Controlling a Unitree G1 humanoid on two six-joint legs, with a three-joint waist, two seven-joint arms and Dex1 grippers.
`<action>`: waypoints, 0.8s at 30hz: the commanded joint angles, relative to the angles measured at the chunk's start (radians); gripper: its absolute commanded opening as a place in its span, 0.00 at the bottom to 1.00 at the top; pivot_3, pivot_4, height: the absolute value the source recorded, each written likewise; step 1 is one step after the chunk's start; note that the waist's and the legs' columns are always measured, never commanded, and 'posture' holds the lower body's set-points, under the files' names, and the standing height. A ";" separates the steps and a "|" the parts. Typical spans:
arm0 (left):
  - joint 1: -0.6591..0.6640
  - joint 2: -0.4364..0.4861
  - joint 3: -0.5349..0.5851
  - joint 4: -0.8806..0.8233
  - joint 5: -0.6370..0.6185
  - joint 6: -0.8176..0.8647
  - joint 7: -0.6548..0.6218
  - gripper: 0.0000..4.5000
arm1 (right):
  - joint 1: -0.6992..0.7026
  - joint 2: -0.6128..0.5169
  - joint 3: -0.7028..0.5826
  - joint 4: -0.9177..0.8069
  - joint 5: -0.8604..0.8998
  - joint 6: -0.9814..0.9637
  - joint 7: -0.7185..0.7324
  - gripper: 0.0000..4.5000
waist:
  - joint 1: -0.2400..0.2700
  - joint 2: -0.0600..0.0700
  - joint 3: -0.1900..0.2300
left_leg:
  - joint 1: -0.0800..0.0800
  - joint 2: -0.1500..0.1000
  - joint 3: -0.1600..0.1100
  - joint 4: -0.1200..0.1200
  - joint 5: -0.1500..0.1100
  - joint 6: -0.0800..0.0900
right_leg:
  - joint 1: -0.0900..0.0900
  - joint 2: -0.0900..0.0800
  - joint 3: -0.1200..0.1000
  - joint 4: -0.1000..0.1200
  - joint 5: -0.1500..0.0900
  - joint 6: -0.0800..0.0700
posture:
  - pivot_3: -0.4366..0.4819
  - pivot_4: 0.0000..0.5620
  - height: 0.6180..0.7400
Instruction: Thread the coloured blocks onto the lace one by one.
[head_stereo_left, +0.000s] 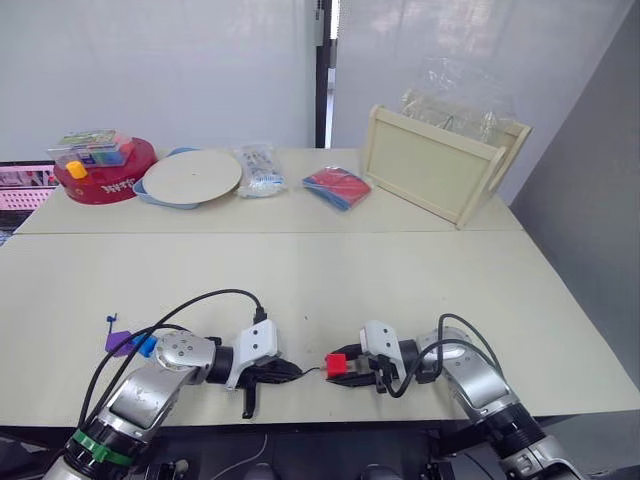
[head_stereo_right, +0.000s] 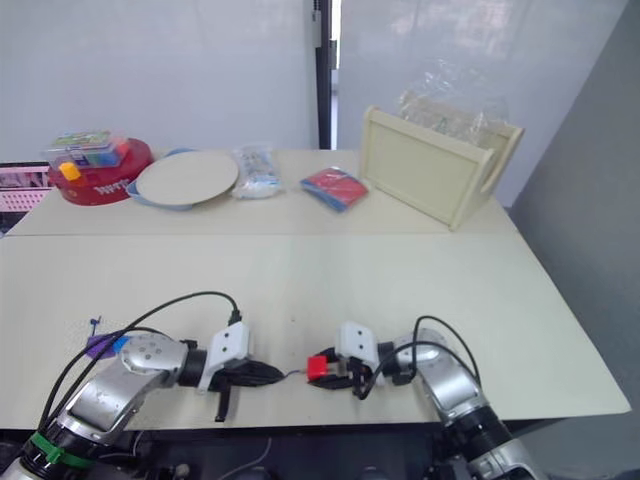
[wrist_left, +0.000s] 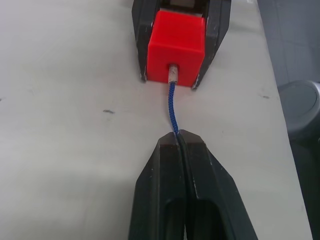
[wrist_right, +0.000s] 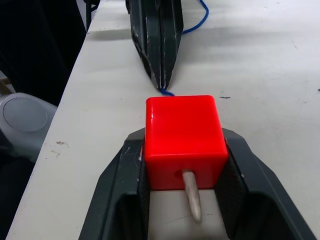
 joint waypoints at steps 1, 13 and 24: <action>-0.024 -0.048 -0.042 0.013 0.001 0.017 0.014 0.01 | 0.035 -0.003 0.061 0.023 -0.045 0.028 -0.003 0.26 | 0.000 0.000 0.000 | 0.000 0.000 0.000 0.000 0.000 0.000 | 0.000 0.000 0.000 0.000 0.000 0.000 | 0.48 0.27 1.00; -0.085 -0.106 -0.047 0.020 0.029 0.016 0.049 0.01 | 0.023 -0.002 0.071 0.024 -0.045 0.028 0.008 0.26 | 0.001 0.000 -0.001 | 0.000 0.000 0.000 0.001 0.000 0.000 | 0.000 0.000 0.000 0.000 0.000 0.000 | 0.48 0.27 1.00; -0.065 -0.014 0.033 -0.098 -0.078 0.136 0.012 0.62 | 0.030 -0.026 0.041 -0.073 -0.008 0.127 0.000 0.63 | -0.003 0.000 0.000 | -0.001 0.000 0.000 0.000 0.000 0.000 | -0.001 0.000 0.000 -0.001 0.000 0.000 | 0.48 0.27 1.00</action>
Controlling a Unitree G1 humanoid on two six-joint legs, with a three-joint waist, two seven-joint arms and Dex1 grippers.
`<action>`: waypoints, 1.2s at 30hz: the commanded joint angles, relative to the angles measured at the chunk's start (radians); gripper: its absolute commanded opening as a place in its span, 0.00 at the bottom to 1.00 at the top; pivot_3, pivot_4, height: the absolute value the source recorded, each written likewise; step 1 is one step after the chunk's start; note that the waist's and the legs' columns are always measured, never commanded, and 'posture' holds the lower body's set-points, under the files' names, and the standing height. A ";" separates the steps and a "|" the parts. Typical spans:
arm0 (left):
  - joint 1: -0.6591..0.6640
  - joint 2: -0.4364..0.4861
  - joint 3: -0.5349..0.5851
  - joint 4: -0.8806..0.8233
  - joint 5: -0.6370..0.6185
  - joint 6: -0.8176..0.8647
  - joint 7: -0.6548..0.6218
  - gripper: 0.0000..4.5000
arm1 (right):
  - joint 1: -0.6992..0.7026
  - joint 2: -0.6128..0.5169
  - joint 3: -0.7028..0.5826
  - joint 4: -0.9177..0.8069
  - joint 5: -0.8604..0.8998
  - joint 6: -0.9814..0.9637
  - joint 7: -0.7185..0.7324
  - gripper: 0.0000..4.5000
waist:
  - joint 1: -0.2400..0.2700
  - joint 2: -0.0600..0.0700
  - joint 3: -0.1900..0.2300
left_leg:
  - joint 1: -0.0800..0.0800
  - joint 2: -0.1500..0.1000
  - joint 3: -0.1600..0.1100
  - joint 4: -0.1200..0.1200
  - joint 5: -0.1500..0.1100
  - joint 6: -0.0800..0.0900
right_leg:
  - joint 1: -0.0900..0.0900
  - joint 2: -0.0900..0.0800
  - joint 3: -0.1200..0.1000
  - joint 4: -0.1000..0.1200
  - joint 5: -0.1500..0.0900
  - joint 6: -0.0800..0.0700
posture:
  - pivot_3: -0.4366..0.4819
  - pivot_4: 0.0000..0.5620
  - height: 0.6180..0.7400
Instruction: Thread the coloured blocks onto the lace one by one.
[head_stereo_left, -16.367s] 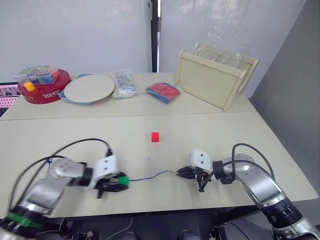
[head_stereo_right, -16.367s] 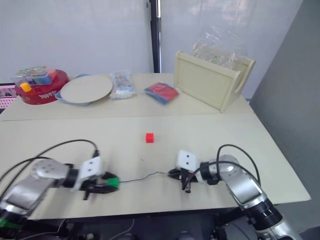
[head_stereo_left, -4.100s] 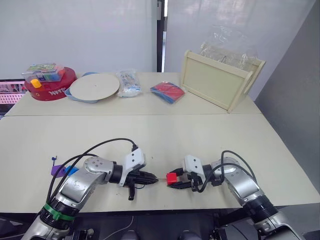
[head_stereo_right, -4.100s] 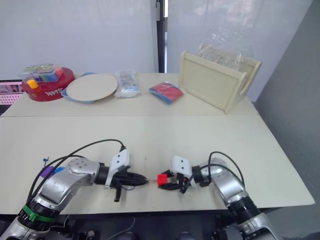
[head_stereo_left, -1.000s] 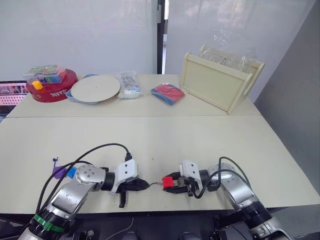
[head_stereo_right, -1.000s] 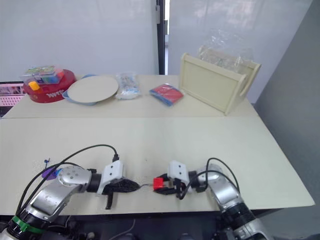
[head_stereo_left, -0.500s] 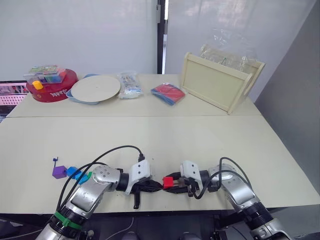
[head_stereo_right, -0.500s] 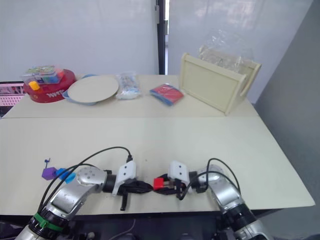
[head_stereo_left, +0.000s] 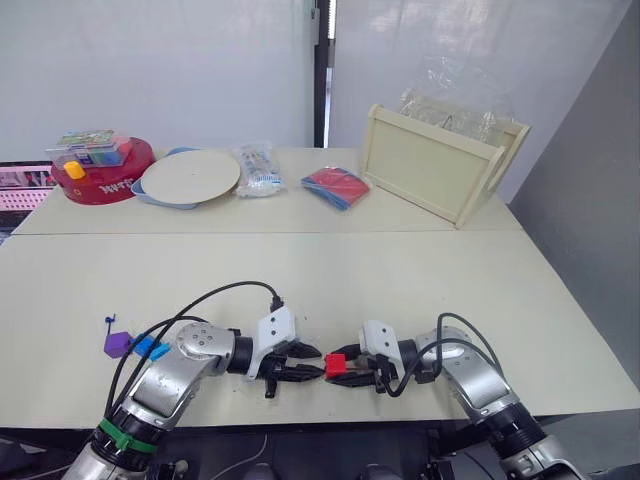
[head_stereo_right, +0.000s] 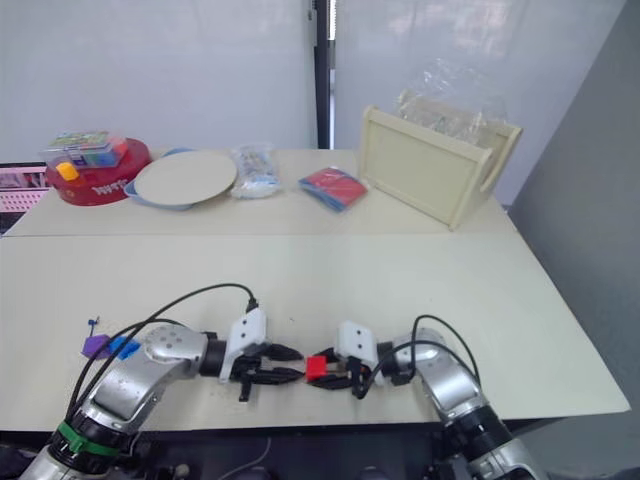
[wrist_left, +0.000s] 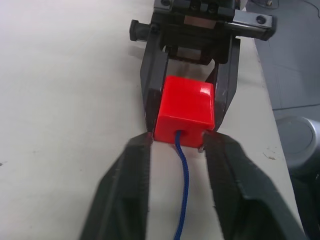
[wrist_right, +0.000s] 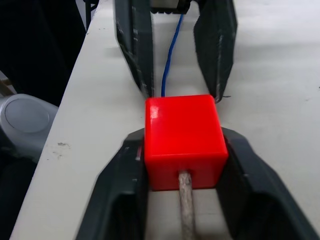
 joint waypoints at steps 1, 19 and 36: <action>-0.002 0.025 0.019 -0.049 -0.022 0.015 -0.008 0.68 | 0.030 -0.027 0.024 -0.043 -0.001 0.082 0.001 0.70 | 0.000 0.000 0.000 | 0.000 0.000 0.000 0.000 0.000 0.000 | 0.000 0.000 0.000 0.000 0.000 0.000 | 0.48 0.27 1.00; -0.154 -0.139 -0.169 0.169 0.103 -0.101 -0.003 0.84 | 0.112 -0.183 -0.117 -0.209 0.065 0.167 -0.079 0.97 | 0.028 0.000 0.002 | -0.007 -0.002 -0.001 0.004 0.000 0.000 | -0.003 -0.002 -0.001 -0.001 0.000 0.000 | 0.48 0.27 1.00; -0.163 -0.142 -0.186 0.186 0.115 -0.118 -0.067 0.27 | 0.131 -0.222 -0.112 -0.197 0.039 0.115 -0.107 0.74 | 0.029 0.000 0.002 | -0.007 -0.003 -0.001 0.005 0.000 0.000 | -0.003 -0.002 -0.001 -0.001 0.000 0.000 | 0.48 0.27 1.00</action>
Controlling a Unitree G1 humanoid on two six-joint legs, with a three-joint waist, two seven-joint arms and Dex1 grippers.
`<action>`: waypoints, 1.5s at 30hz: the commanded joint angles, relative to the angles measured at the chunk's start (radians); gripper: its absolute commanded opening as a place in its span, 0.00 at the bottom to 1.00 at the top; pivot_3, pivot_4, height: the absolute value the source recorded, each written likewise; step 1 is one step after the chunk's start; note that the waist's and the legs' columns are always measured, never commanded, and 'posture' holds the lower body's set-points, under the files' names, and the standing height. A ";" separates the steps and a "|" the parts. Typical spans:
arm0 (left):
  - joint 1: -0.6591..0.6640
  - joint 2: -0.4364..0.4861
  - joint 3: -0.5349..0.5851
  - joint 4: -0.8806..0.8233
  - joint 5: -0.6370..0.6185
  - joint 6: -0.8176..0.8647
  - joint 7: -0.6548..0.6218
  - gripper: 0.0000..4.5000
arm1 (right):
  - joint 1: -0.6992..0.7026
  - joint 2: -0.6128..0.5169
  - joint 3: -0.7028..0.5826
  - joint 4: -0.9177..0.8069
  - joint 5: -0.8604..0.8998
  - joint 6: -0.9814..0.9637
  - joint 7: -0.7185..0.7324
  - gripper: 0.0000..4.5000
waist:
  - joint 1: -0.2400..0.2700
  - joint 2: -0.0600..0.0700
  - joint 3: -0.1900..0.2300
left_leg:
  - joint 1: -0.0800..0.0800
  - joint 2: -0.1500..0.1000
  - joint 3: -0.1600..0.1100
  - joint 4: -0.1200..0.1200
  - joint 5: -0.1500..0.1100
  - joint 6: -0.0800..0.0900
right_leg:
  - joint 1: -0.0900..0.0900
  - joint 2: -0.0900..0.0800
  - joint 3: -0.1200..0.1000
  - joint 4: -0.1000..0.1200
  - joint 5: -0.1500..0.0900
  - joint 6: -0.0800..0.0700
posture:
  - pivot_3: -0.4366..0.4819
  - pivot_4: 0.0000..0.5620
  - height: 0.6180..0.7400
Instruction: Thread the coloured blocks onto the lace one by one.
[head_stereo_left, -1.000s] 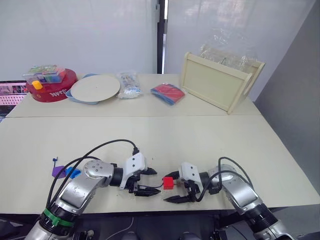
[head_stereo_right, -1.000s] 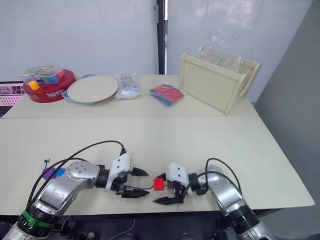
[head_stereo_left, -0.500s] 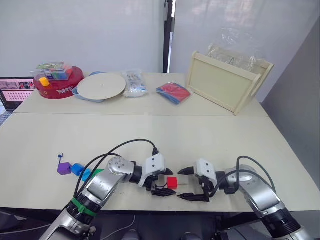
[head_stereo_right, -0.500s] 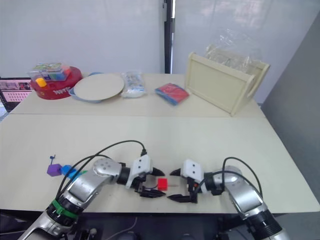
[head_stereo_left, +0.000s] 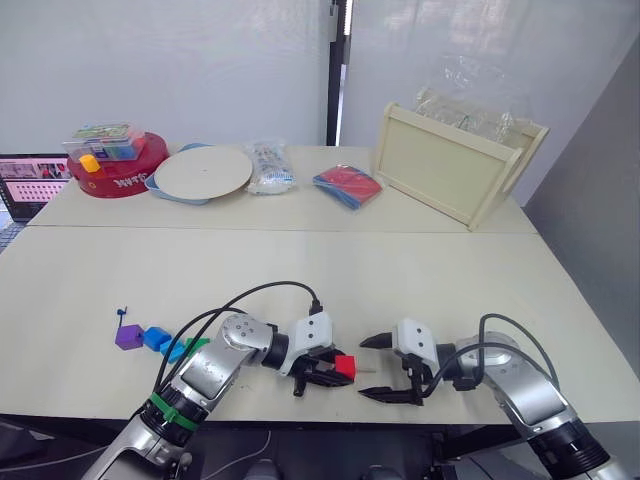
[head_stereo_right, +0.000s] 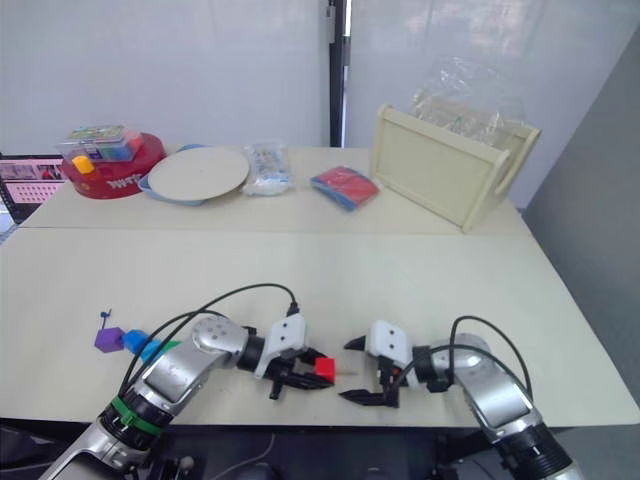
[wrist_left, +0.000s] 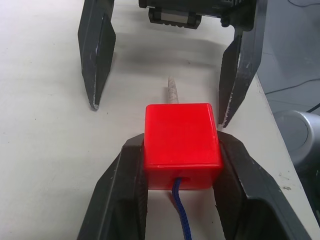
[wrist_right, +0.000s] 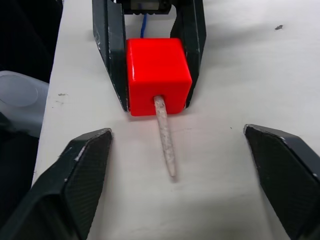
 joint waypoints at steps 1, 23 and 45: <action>-0.008 0.007 -0.009 -0.005 0.007 -0.019 -0.019 0.27 | 0.017 -0.025 -0.013 -0.002 -0.018 -0.020 -0.003 0.67 | 0.000 0.000 0.000 | 0.000 0.000 0.000 0.000 0.000 0.000 | 0.000 0.000 0.000 0.000 0.000 0.000 | 0.48 0.27 1.00; 0.201 0.311 0.174 -0.070 -0.023 -0.049 -0.085 0.27 | -0.028 -0.034 -0.015 0.007 -0.018 -0.049 0.004 0.00 | -0.032 0.000 0.000 | 0.002 0.002 0.000 -0.002 0.000 0.000 | 0.000 0.001 0.000 0.001 0.000 0.000 | 0.48 0.27 1.00; 0.250 0.584 0.402 0.153 -0.071 -0.221 -0.176 0.51 | 0.147 -0.128 -0.175 -0.147 0.068 0.045 -0.038 0.00 | -0.043 0.007 0.002 | 0.008 0.004 0.002 -0.008 0.000 0.001 | 0.000 0.003 0.001 0.005 -0.002 -0.004 | 0.48 0.27 1.00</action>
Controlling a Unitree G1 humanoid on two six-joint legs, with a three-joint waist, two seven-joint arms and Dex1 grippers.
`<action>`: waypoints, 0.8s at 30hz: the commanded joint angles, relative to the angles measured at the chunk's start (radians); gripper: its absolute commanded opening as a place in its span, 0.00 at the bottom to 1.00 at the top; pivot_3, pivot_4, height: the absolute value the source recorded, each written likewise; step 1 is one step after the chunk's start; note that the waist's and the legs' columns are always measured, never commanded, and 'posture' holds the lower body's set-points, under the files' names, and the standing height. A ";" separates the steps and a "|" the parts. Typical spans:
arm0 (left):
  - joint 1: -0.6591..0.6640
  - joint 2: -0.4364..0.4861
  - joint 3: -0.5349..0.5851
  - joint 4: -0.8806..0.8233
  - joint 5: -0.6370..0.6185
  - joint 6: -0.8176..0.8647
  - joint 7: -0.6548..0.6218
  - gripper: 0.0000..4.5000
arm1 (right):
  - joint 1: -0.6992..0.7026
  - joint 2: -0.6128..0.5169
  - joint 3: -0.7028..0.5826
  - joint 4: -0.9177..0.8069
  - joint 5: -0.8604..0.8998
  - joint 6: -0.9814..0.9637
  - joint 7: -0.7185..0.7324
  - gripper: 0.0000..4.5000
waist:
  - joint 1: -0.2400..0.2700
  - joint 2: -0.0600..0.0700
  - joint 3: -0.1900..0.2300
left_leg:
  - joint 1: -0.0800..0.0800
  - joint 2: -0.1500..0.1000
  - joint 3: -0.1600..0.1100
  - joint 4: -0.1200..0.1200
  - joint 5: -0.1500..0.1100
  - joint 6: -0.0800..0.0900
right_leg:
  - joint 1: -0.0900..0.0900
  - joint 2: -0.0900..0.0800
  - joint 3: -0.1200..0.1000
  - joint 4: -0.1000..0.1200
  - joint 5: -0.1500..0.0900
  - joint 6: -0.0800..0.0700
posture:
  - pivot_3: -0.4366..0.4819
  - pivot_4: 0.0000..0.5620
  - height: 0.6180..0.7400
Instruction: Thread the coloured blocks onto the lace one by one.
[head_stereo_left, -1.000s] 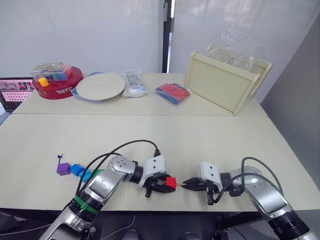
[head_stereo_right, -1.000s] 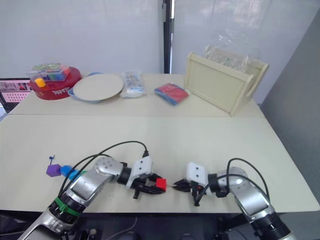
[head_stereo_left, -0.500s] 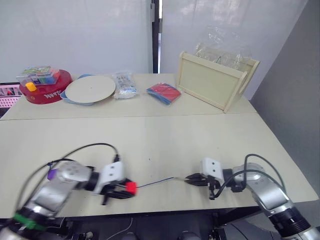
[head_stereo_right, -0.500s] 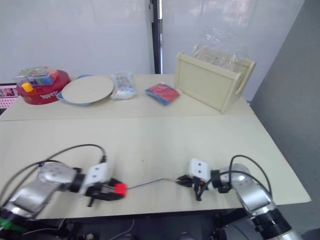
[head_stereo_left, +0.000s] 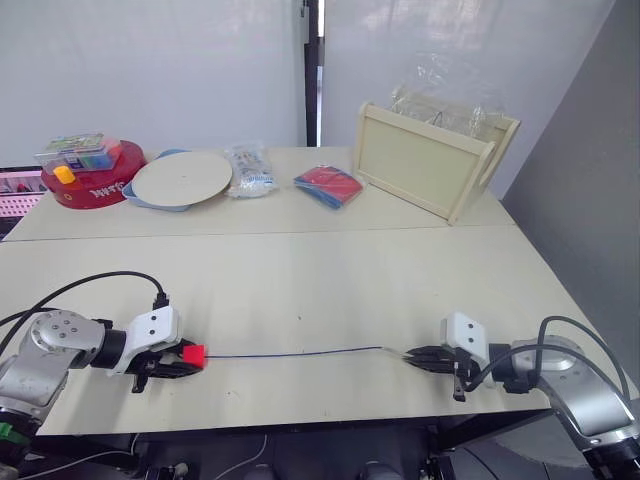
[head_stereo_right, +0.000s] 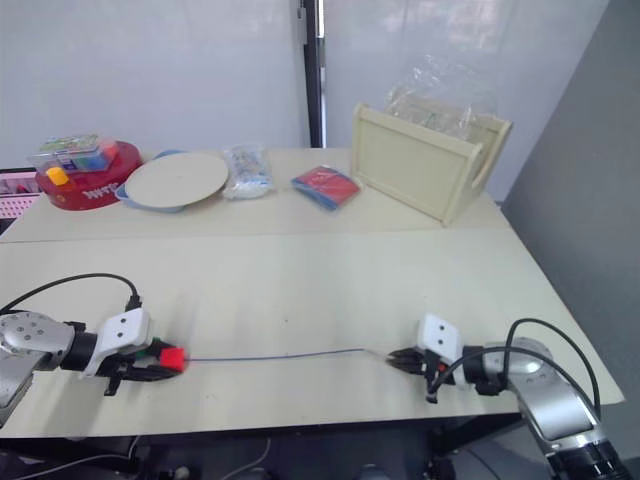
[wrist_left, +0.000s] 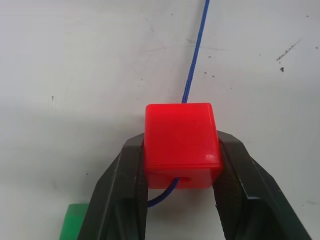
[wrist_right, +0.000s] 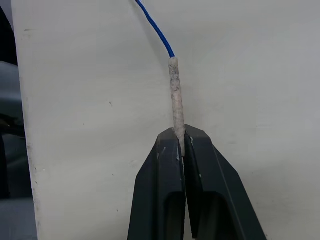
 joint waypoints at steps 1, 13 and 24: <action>-0.017 0.007 0.002 -0.077 -0.022 0.106 -0.007 0.58 | 0.010 0.016 0.031 -0.070 0.001 0.014 -0.016 0.00 | 0.004 0.000 0.000 | 0.000 0.000 0.000 0.000 0.000 0.000 | 0.000 0.000 0.000 0.000 0.000 0.000 | 0.48 0.27 1.00; -0.279 0.262 -0.139 -0.343 0.056 0.462 -0.186 0.86 | -0.037 0.133 0.185 -0.164 -0.042 0.123 -0.117 0.00 | 0.015 -0.004 0.003 | -0.016 -0.001 -0.001 0.005 0.000 0.000 | -0.015 0.000 -0.001 0.004 0.000 0.000 | 0.48 0.27 1.00; -0.520 0.188 -0.466 -0.340 0.344 0.554 -0.282 0.86 | -0.033 0.152 0.206 -0.208 -0.056 0.141 -0.166 0.00 | 0.022 -0.007 0.004 | -0.017 -0.001 -0.001 0.006 0.000 -0.001 | -0.015 0.001 -0.001 0.004 0.000 0.000 | 0.48 0.27 1.00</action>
